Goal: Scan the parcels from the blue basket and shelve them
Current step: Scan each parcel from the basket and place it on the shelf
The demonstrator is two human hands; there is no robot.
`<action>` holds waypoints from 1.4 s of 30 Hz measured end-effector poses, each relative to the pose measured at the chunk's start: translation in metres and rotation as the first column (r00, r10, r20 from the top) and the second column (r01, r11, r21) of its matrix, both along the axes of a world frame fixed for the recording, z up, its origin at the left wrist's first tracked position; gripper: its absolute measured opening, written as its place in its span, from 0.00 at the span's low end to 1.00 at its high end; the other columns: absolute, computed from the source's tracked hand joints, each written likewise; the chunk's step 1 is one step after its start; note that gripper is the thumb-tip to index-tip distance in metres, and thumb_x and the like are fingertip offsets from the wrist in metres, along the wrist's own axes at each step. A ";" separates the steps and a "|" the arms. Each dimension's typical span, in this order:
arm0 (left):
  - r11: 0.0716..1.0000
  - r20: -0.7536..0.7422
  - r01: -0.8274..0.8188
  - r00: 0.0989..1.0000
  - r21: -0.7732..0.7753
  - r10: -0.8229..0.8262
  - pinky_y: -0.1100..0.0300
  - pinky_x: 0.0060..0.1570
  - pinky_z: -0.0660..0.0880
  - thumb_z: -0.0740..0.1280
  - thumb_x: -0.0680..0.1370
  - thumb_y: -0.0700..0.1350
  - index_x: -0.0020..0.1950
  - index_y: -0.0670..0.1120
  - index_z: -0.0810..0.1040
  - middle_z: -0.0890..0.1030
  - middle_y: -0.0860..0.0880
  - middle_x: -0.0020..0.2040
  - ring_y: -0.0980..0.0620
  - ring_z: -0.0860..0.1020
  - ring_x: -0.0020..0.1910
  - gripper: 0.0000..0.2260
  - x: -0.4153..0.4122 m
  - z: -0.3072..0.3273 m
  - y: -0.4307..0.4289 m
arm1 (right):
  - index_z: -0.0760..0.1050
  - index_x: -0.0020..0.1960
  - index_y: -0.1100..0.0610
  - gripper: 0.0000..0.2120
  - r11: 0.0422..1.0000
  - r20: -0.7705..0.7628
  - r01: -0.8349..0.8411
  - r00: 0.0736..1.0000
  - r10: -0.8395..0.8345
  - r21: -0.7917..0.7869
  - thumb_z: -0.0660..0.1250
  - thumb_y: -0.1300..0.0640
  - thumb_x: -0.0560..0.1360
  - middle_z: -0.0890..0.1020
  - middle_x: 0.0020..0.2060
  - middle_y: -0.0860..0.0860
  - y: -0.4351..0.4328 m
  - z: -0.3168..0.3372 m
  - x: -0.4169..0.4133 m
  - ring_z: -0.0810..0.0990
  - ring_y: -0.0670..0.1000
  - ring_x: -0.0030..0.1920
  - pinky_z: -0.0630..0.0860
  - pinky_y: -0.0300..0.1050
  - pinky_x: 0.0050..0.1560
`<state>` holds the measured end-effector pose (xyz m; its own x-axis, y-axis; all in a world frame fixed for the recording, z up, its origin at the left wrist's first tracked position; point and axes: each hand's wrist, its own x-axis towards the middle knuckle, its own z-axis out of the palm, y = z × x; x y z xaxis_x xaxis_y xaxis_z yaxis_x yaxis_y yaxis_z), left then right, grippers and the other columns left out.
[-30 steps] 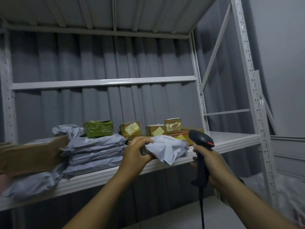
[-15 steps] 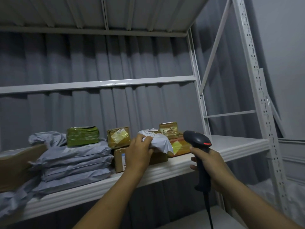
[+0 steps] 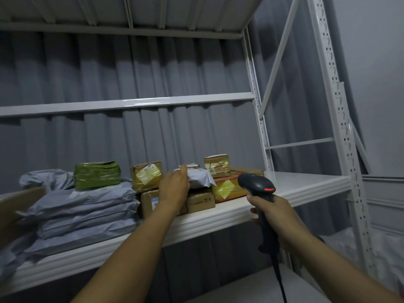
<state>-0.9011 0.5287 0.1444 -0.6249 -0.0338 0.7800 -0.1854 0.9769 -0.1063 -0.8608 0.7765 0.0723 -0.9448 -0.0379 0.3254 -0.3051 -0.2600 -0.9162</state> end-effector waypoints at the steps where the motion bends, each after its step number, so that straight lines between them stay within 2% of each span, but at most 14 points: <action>1: 1.000 0.032 -0.013 0.999 -0.025 0.014 0.55 0.43 0.72 0.62 0.79 0.47 0.63 0.47 0.69 0.79 0.44 0.58 0.44 0.77 0.55 0.14 -0.002 0.000 -0.002 | 0.78 0.50 0.55 0.07 1.000 -0.002 0.000 1.000 0.000 0.016 0.72 0.56 0.74 0.82 0.49 0.56 0.000 0.000 0.001 0.81 0.53 0.50 0.80 0.43 0.40; 3: 0.996 0.091 -0.001 0.996 -0.088 0.009 0.53 0.58 0.70 0.62 0.79 0.53 0.69 0.48 0.67 0.72 0.44 0.69 0.44 0.72 0.63 0.21 -0.006 -0.005 -0.007 | 0.78 0.50 0.55 0.07 0.999 -0.004 0.000 1.000 0.000 0.040 0.72 0.55 0.74 0.82 0.48 0.55 -0.001 0.001 0.002 0.81 0.52 0.50 0.80 0.42 0.39; 5: 0.990 0.055 0.044 0.998 -0.133 -0.037 0.48 0.69 0.63 0.64 0.78 0.56 0.75 0.49 0.63 0.64 0.43 0.75 0.42 0.65 0.71 0.27 -0.002 -0.014 -0.010 | 0.79 0.52 0.56 0.08 0.999 -0.006 0.007 1.000 -0.006 0.042 0.72 0.56 0.74 0.83 0.48 0.55 -0.002 0.001 0.002 0.82 0.53 0.50 0.81 0.44 0.40; 8: 0.945 -0.056 0.149 0.983 -0.293 -0.173 0.42 0.69 0.64 0.68 0.76 0.54 0.72 0.48 0.69 0.69 0.41 0.72 0.40 0.68 0.69 0.27 0.004 -0.028 -0.010 | 0.78 0.53 0.58 0.10 0.999 -0.006 0.015 1.000 -0.015 0.050 0.72 0.56 0.74 0.82 0.47 0.56 -0.003 0.002 0.002 0.82 0.54 0.48 0.80 0.43 0.37; 10: 0.903 0.018 0.141 0.989 -0.407 -0.146 0.41 0.70 0.61 0.67 0.75 0.55 0.72 0.49 0.70 0.69 0.42 0.73 0.41 0.67 0.71 0.26 0.004 -0.036 -0.010 | 0.78 0.52 0.60 0.10 0.999 0.006 0.020 1.000 -0.021 0.040 0.72 0.56 0.74 0.82 0.45 0.56 -0.004 0.001 0.001 0.82 0.54 0.44 0.79 0.44 0.35; 11: 0.904 0.084 0.131 0.991 -0.408 -0.106 0.41 0.72 0.57 0.65 0.77 0.57 0.74 0.49 0.66 0.65 0.44 0.75 0.41 0.63 0.74 0.28 0.004 -0.038 -0.009 | 0.78 0.51 0.60 0.10 0.999 0.016 0.024 1.000 -0.024 0.033 0.72 0.56 0.74 0.81 0.44 0.56 -0.005 0.001 0.000 0.81 0.54 0.41 0.79 0.44 0.34; 14: 0.940 0.229 0.070 0.973 -0.335 0.009 0.42 0.75 0.44 0.56 0.80 0.60 0.79 0.49 0.53 0.51 0.47 0.80 0.45 0.48 0.78 0.31 -0.001 -0.036 -0.004 | 0.78 0.49 0.61 0.09 0.999 0.034 0.026 0.999 -0.027 0.037 0.72 0.56 0.74 0.79 0.40 0.57 -0.009 0.001 0.000 0.78 0.53 0.35 0.77 0.45 0.32; 16: 0.943 0.268 0.044 0.962 -0.331 0.049 0.42 0.75 0.44 0.55 0.80 0.61 0.79 0.48 0.52 0.49 0.47 0.80 0.45 0.45 0.78 0.32 -0.002 -0.030 0.003 | 0.78 0.49 0.62 0.09 0.999 0.031 0.020 0.999 -0.021 0.050 0.72 0.57 0.74 0.78 0.39 0.57 -0.009 0.003 0.002 0.77 0.52 0.34 0.77 0.44 0.32; 20: 0.948 0.305 0.056 0.951 -0.313 0.044 0.41 0.75 0.45 0.55 0.80 0.61 0.79 0.48 0.53 0.52 0.46 0.79 0.44 0.47 0.78 0.31 0.007 -0.023 0.015 | 0.78 0.49 0.62 0.09 0.997 0.024 0.013 1.000 -0.015 0.077 0.72 0.57 0.74 0.77 0.37 0.56 -0.008 0.007 0.012 0.76 0.51 0.32 0.76 0.42 0.30; 25: 0.929 0.254 0.184 0.962 -0.320 -0.103 0.44 0.74 0.49 0.57 0.80 0.59 0.76 0.51 0.60 0.59 0.47 0.77 0.45 0.55 0.77 0.26 0.051 -0.025 0.026 | 0.78 0.47 0.62 0.08 0.994 0.019 0.029 0.999 -0.032 0.105 0.71 0.57 0.74 0.77 0.36 0.56 -0.004 0.013 0.036 0.75 0.51 0.30 0.74 0.41 0.27; 29: 0.954 0.244 0.243 0.950 -0.174 -0.197 0.48 0.71 0.56 0.60 0.79 0.59 0.74 0.53 0.64 0.64 0.48 0.74 0.47 0.60 0.73 0.25 0.099 -0.045 0.027 | 0.78 0.47 0.64 0.10 0.988 0.008 0.039 0.999 -0.040 0.150 0.72 0.57 0.73 0.77 0.34 0.56 -0.007 0.008 0.066 0.75 0.52 0.28 0.74 0.44 0.30; 33: 0.970 0.295 0.224 0.937 -0.094 -0.188 0.50 0.69 0.61 0.60 0.79 0.59 0.75 0.51 0.64 0.63 0.46 0.75 0.45 0.61 0.73 0.26 0.142 -0.080 0.017 | 0.77 0.40 0.61 0.08 0.968 -0.016 0.034 0.999 -0.031 0.250 0.72 0.57 0.73 0.75 0.31 0.56 -0.015 -0.009 0.105 0.74 0.53 0.27 0.73 0.42 0.28; 38: 0.985 0.413 0.171 0.894 0.040 -0.172 0.51 0.69 0.63 0.59 0.80 0.59 0.76 0.50 0.63 0.62 0.45 0.76 0.45 0.61 0.73 0.26 0.196 -0.143 -0.005 | 0.75 0.35 0.57 0.10 0.944 0.005 0.015 1.000 -0.018 0.330 0.73 0.57 0.72 0.75 0.27 0.55 -0.034 -0.060 0.150 0.74 0.53 0.26 0.73 0.47 0.32; 42: 0.976 0.506 0.114 0.841 0.186 -0.194 0.52 0.69 0.64 0.59 0.80 0.59 0.76 0.50 0.63 0.62 0.46 0.76 0.45 0.62 0.73 0.26 0.235 -0.218 -0.022 | 0.77 0.39 0.58 0.08 0.922 0.094 -0.074 0.995 0.041 0.380 0.73 0.55 0.72 0.78 0.28 0.54 -0.050 -0.122 0.188 0.76 0.53 0.28 0.74 0.46 0.33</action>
